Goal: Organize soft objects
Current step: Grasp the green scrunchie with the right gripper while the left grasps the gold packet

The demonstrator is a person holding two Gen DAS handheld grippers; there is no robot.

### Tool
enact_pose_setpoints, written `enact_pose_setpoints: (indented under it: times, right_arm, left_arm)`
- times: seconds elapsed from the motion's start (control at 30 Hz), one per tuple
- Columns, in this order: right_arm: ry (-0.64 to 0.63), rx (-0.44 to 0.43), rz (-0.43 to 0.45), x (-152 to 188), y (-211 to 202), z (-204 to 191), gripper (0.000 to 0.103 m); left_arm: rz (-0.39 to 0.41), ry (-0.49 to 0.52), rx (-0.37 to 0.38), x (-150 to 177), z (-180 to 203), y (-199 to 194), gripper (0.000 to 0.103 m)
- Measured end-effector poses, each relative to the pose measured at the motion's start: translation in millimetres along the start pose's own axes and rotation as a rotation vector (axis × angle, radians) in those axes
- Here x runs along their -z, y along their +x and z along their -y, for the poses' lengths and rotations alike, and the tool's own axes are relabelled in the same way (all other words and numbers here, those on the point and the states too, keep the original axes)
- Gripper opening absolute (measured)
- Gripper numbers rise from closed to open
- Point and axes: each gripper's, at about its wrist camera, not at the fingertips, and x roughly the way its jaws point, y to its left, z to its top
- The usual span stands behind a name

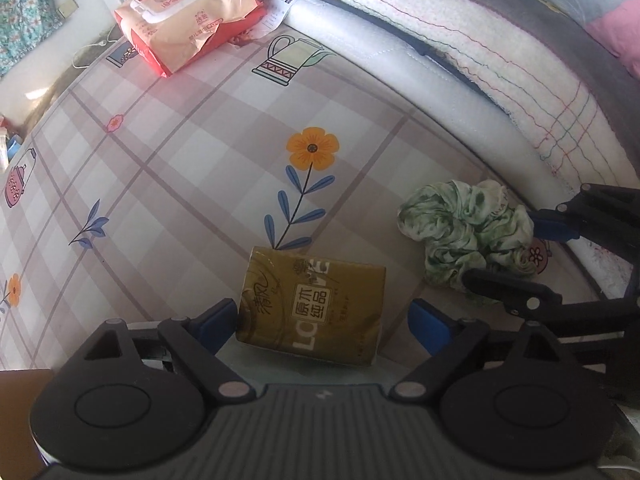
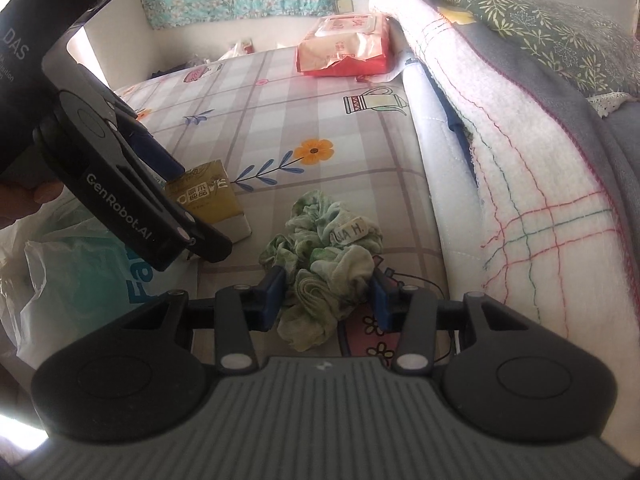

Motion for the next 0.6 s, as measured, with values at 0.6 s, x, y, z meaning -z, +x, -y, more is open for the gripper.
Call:
enact_pose_setpoints:
  times: [0.6]
  right_arm:
    - [0.149, -0.016, 0.055, 0.4, -23.3, 11.8, 0.026]
  left_arm:
    - [0.179, -0.145, 0.046, 3.4, -18.1, -52.6, 0.075]
